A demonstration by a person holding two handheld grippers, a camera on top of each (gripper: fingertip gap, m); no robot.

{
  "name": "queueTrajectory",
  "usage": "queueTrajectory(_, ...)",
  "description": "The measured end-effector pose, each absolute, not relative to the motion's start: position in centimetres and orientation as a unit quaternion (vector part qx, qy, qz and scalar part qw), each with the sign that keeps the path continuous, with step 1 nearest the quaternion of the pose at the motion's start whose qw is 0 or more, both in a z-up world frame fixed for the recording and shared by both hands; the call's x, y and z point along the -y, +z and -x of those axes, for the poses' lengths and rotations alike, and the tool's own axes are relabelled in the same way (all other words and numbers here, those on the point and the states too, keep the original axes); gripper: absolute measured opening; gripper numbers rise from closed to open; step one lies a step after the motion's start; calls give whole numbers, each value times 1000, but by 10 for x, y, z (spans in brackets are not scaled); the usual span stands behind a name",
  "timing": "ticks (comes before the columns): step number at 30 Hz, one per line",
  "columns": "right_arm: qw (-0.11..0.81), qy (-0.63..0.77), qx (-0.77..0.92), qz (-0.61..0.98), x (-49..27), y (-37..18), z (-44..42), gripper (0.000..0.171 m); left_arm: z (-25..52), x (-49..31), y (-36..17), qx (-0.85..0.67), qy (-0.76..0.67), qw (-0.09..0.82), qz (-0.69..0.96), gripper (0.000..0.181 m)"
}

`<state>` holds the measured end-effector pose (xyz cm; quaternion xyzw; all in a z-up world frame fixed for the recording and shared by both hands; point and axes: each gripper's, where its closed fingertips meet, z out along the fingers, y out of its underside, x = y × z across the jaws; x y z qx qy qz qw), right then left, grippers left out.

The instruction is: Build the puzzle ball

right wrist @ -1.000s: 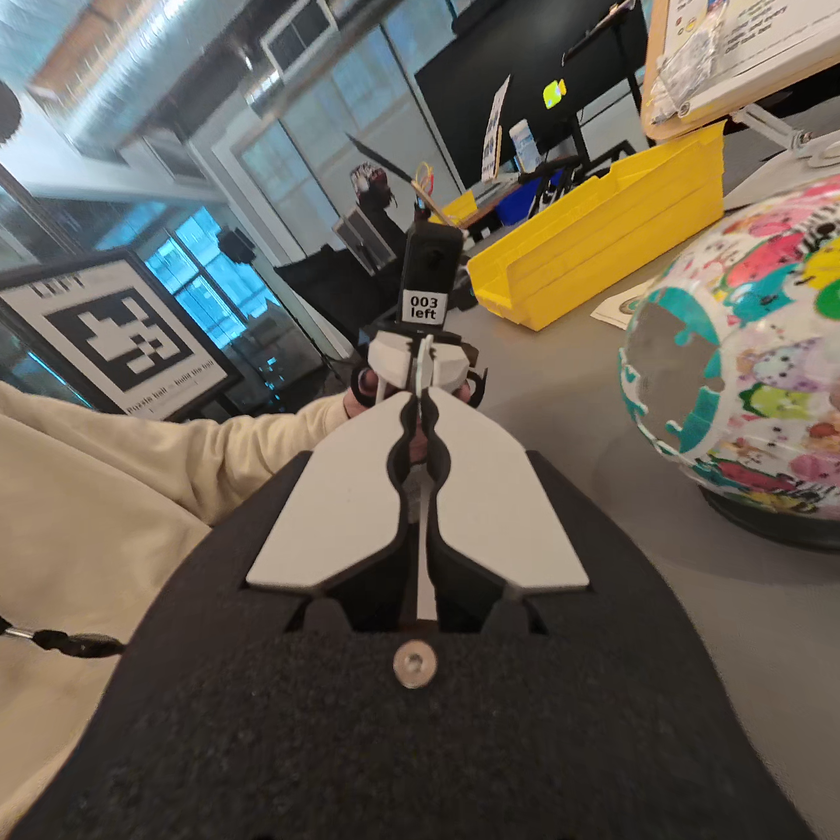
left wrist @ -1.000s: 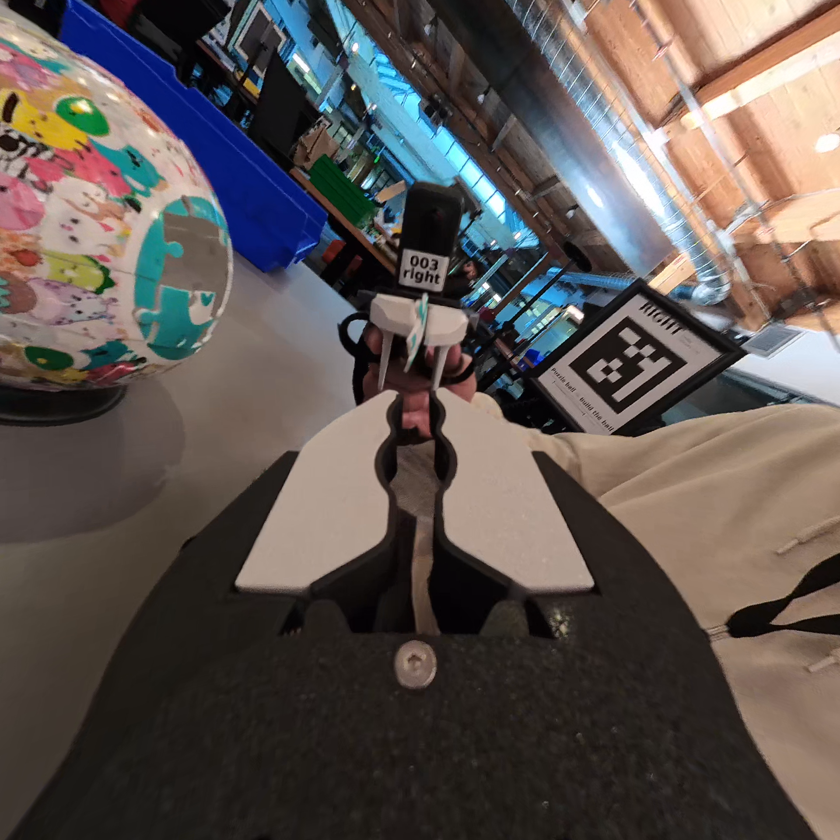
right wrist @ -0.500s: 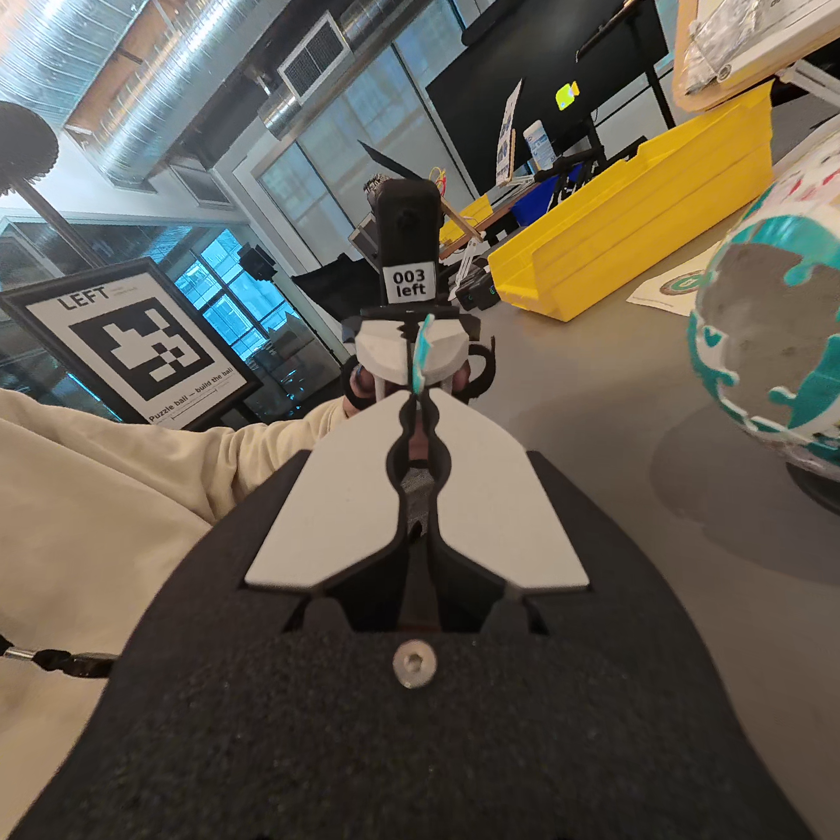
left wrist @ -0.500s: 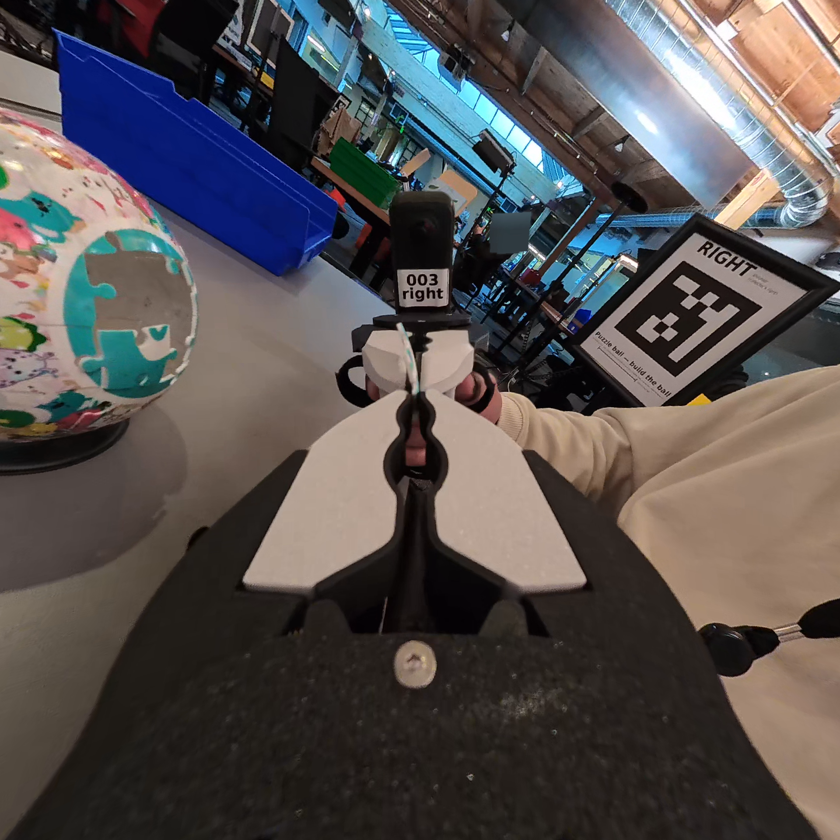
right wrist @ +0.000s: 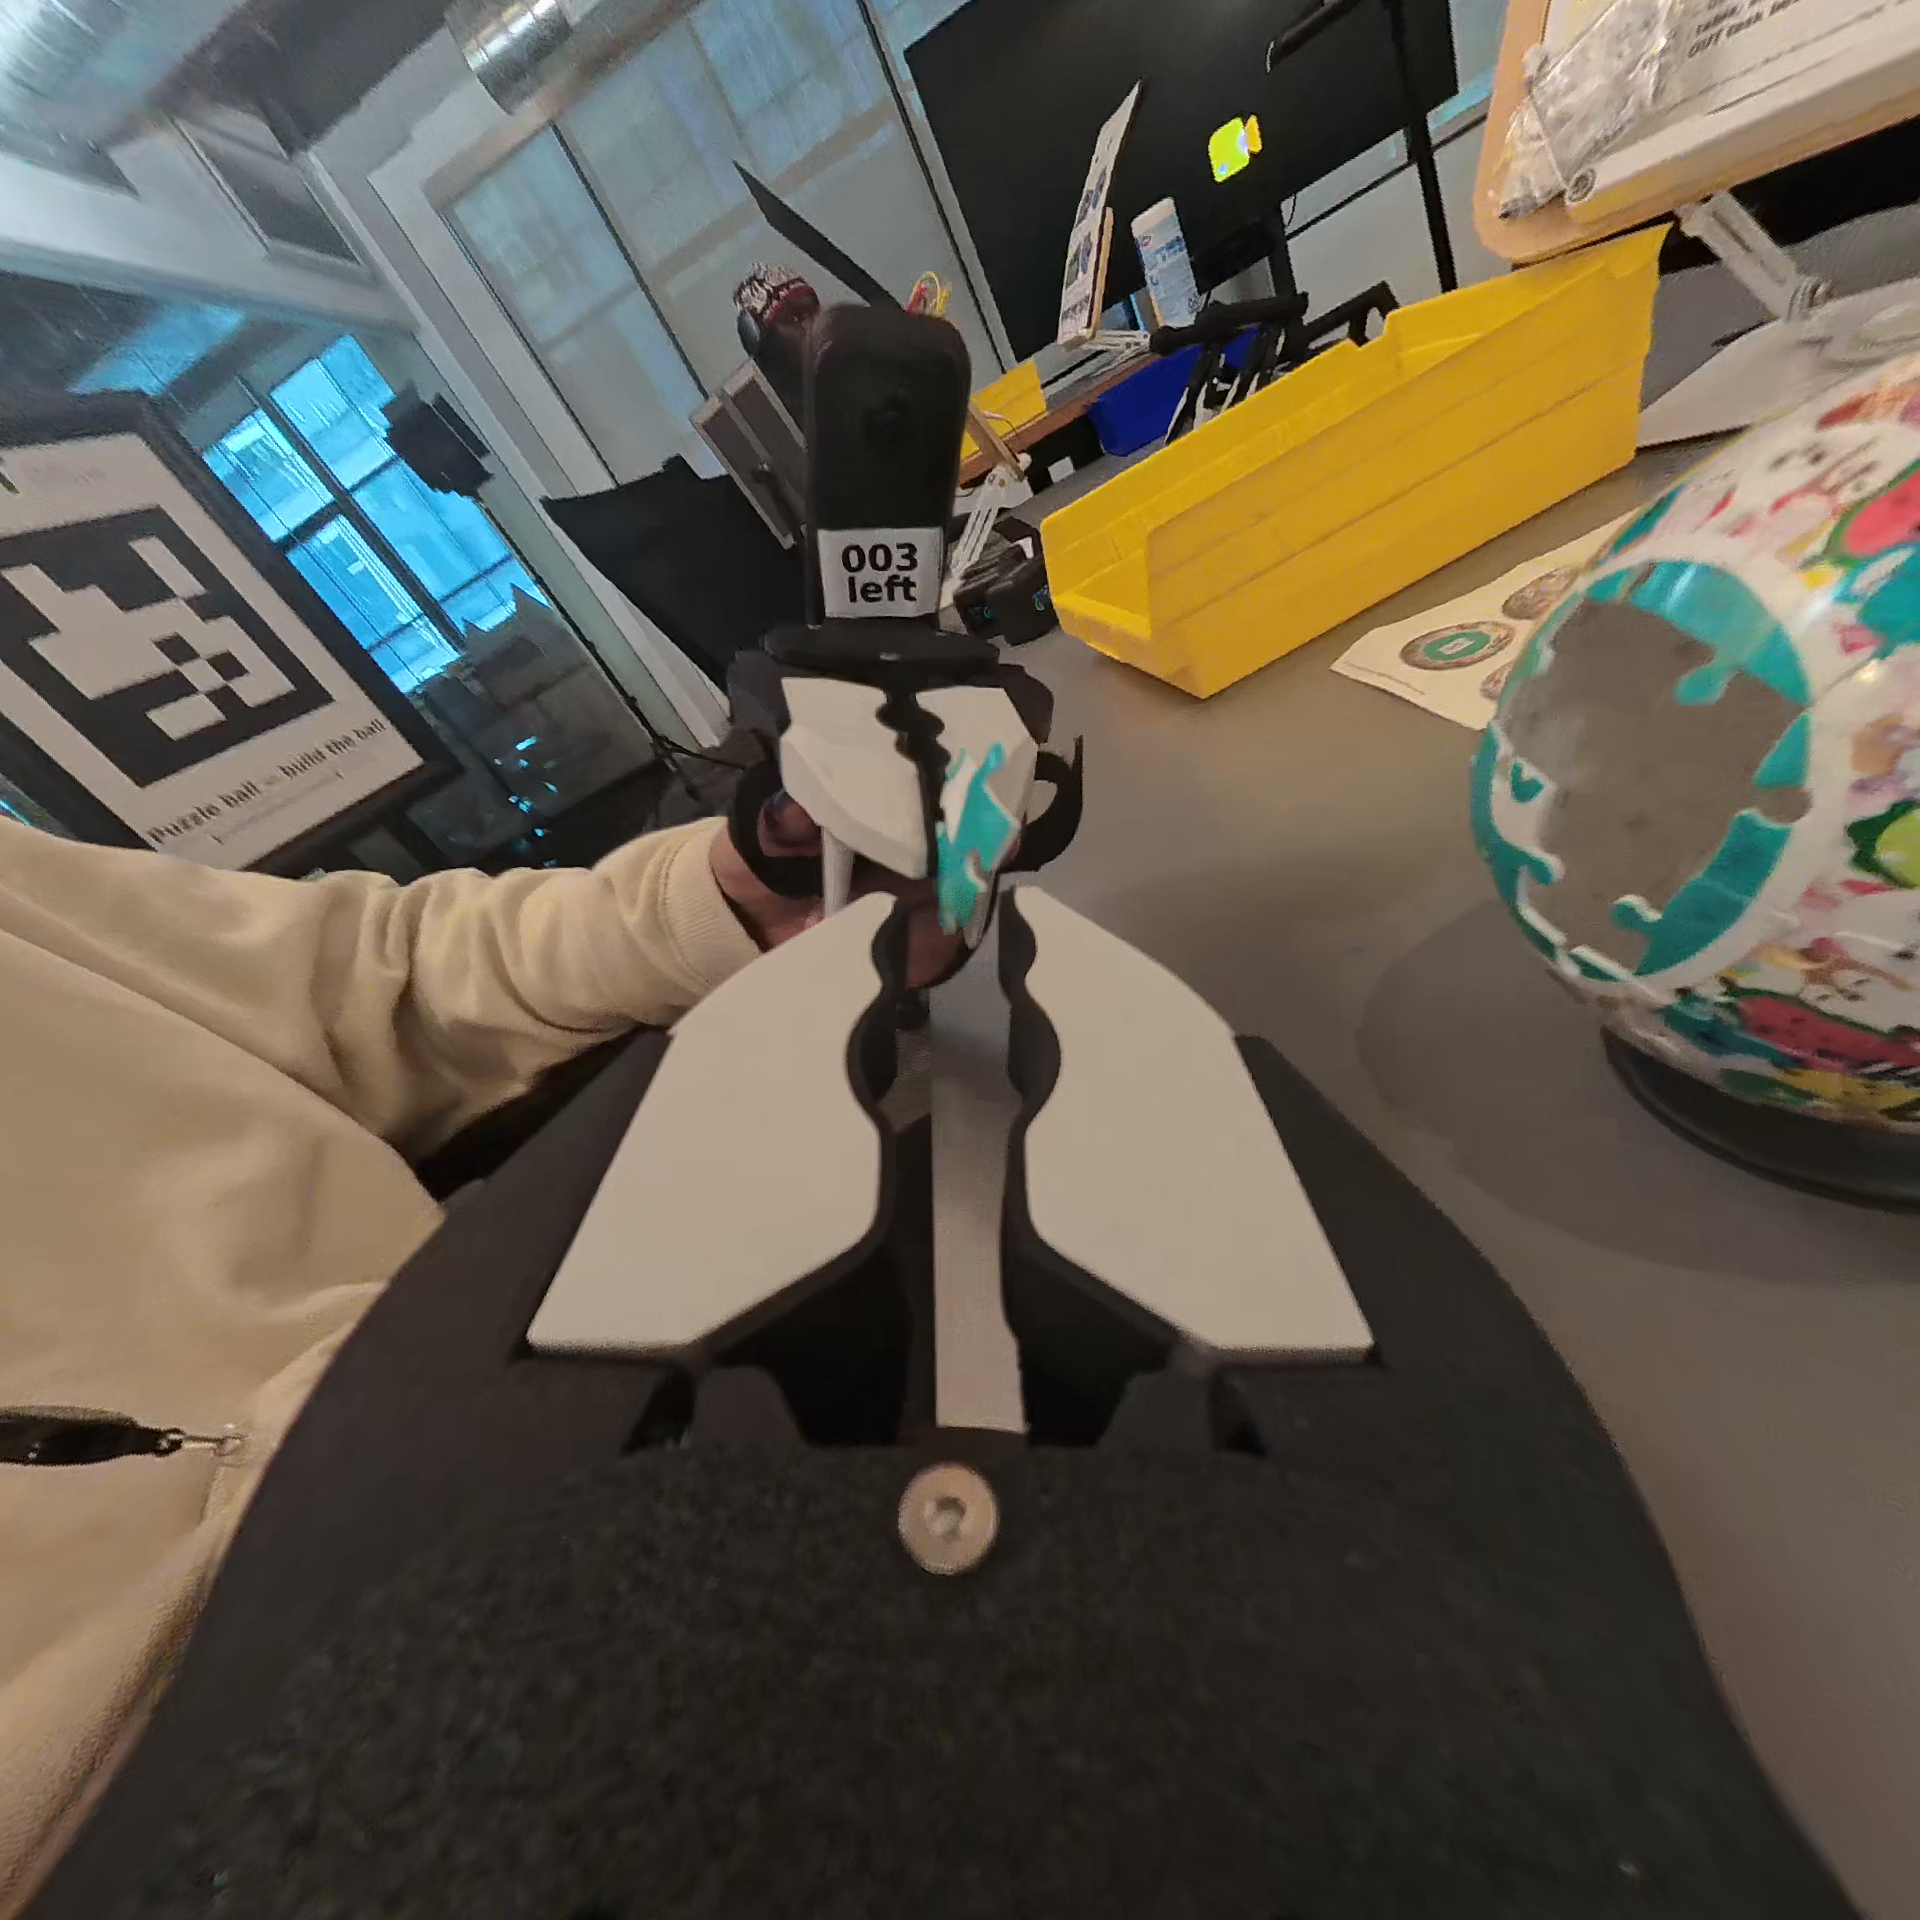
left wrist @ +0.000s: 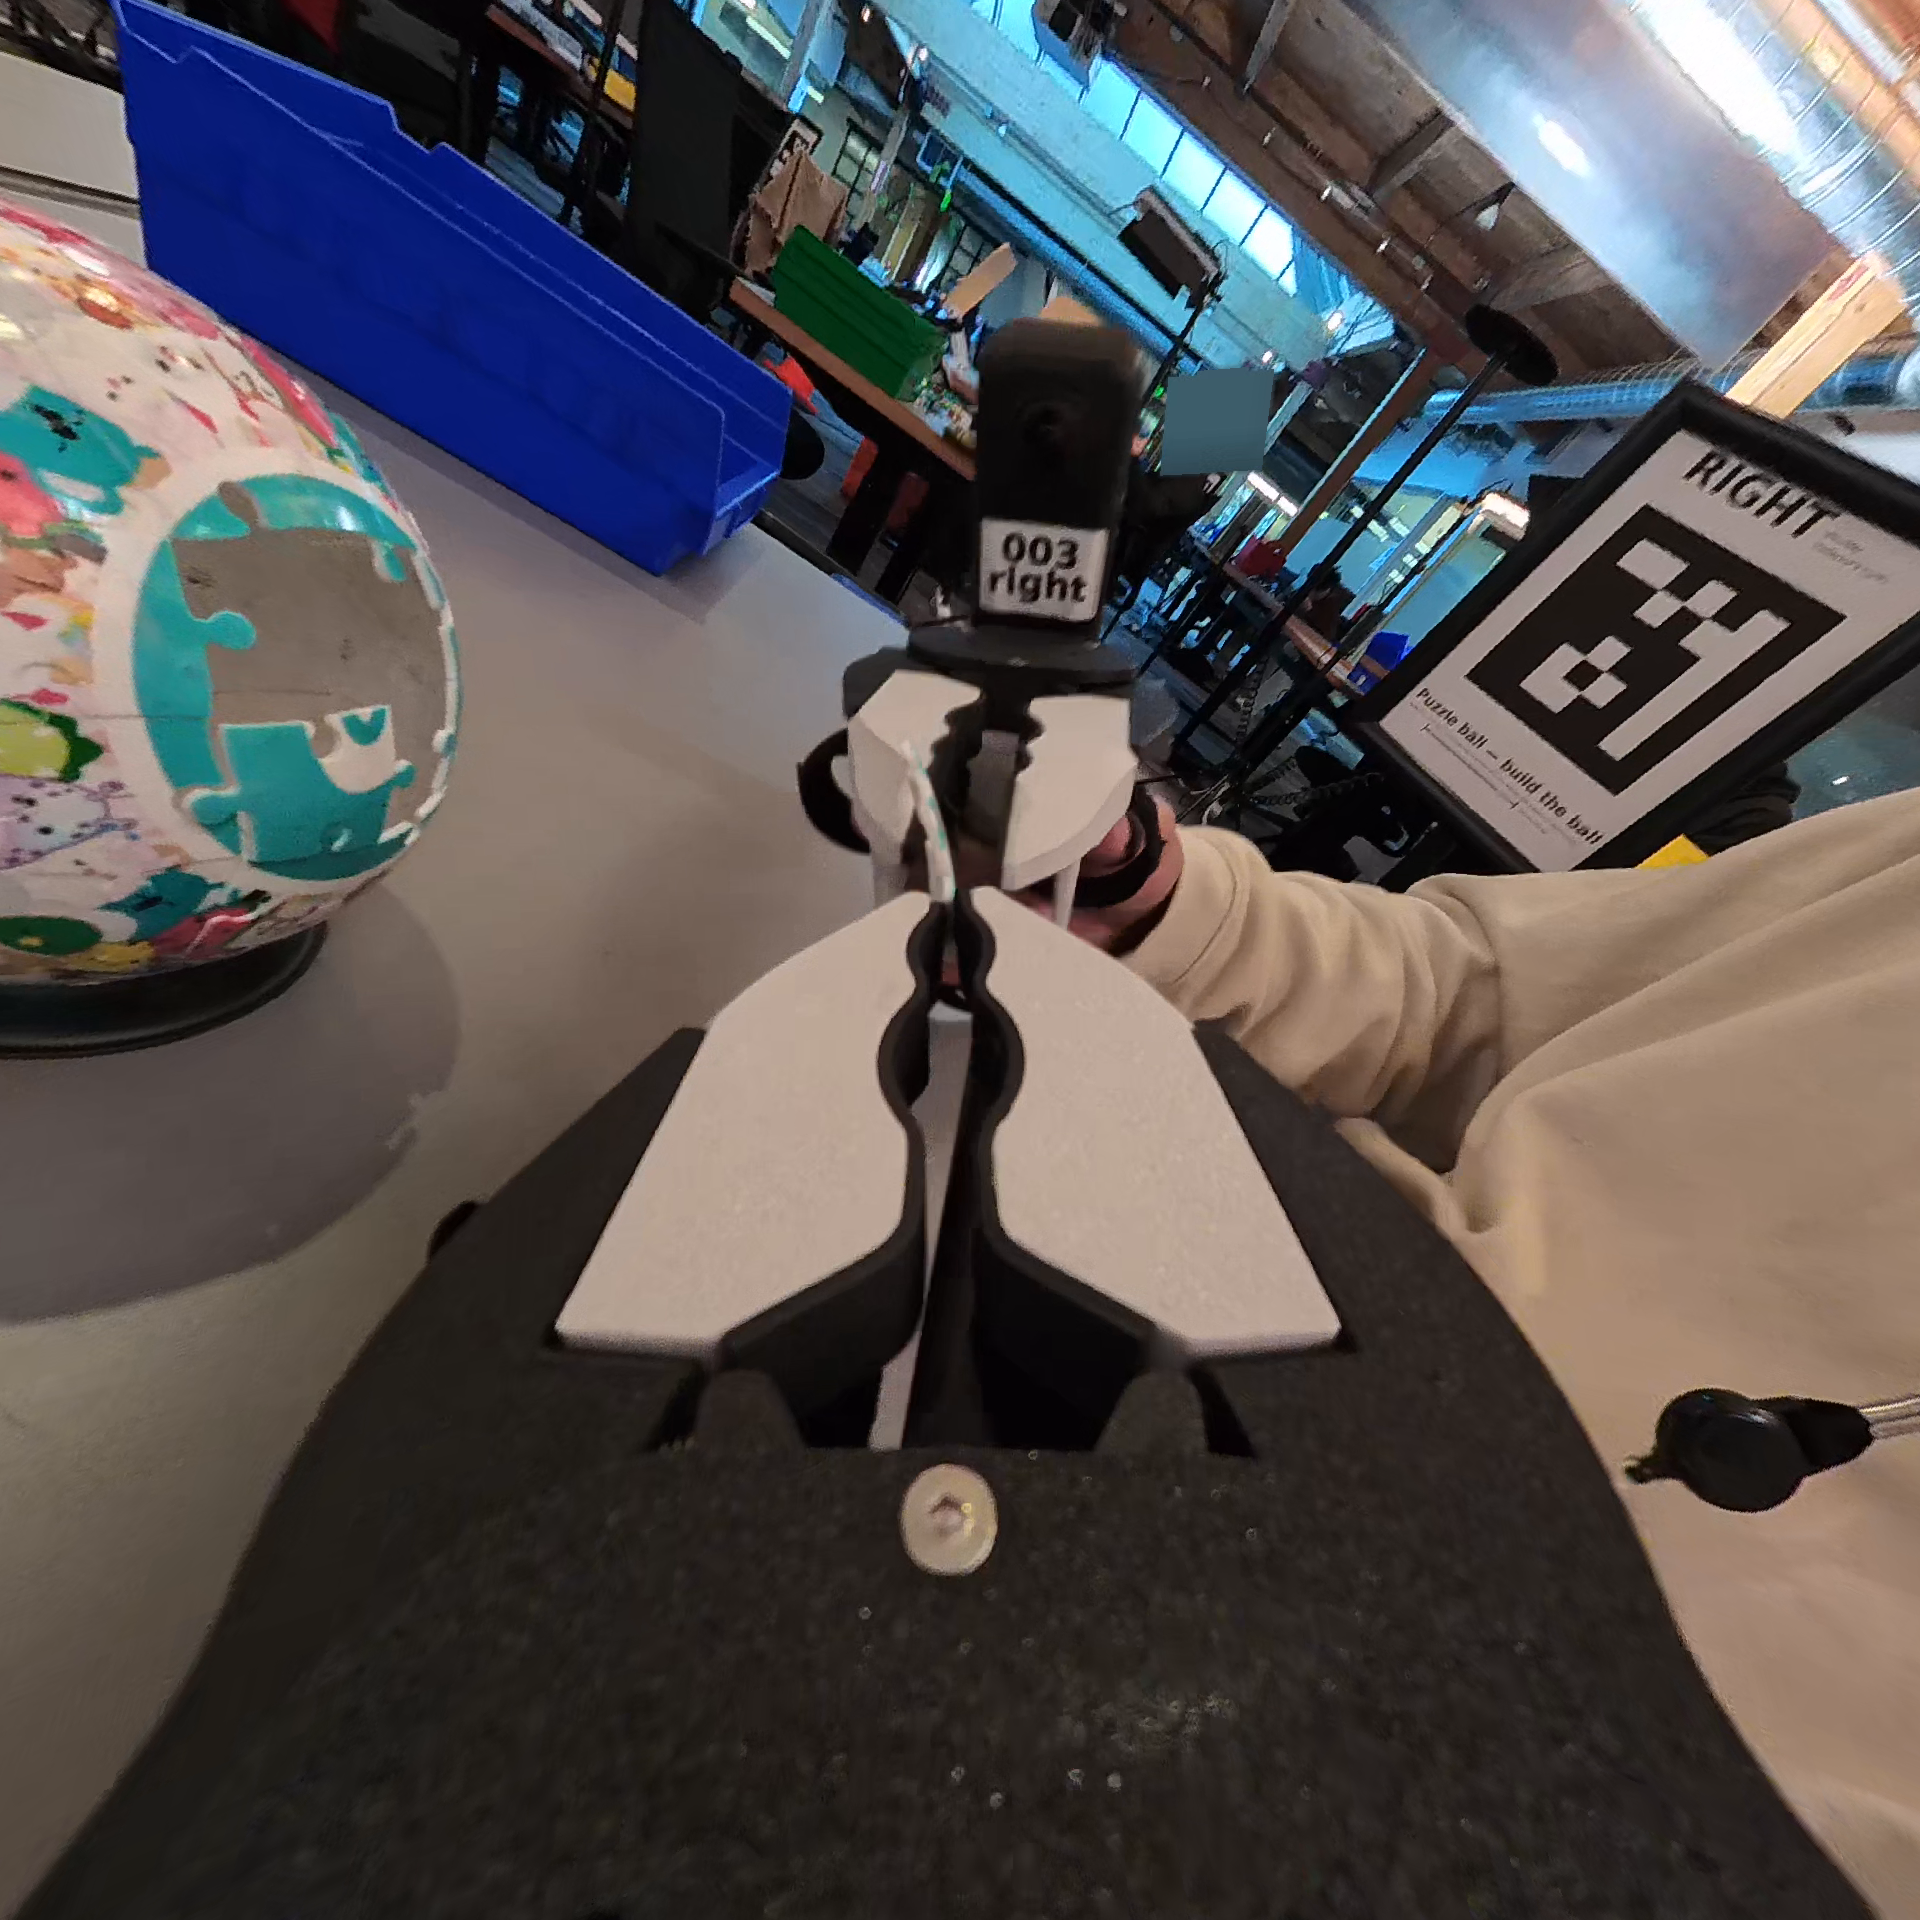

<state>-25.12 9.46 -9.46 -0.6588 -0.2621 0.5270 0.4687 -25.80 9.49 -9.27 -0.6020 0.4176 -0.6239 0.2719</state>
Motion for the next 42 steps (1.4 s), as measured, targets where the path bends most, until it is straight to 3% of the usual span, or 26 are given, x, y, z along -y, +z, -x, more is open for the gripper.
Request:
queueTrajectory(6, 470, 491, 313, 663, -98, -97, 250, 10, 255, -93, -98, -456, -595, 278, 601, 1)
queueTrajectory(13, 448, 382, 423, 689, -105, -94, 243, 18, 257, -93, -110, -502, -549, 280, 607, 1)
queueTrajectory(20, 303, 281, 576, 705, -101, -105, 248, 14, 255, -89, -113, -541, -510, 299, 598, 1)
queueTrajectory(28, 294, 297, 569, 708, -105, -110, 250, 4, 256, -99, -120, -533, -486, 324, 612, 3)
queueTrajectory(32, 310, 245, 545, 740, -134, -107, 231, 2, 259, -124, -117, -483, -485, 355, 637, 19)
queueTrajectory(35, 294, 219, 523, 770, -156, -105, 213, 2, 263, -129, -119, -468, -492, 351, 644, 9)
queueTrajectory(42, 225, 187, 529, 797, -169, -128, 206, 2, 259, -121, -130, -489, -471, 343, 649, 4)
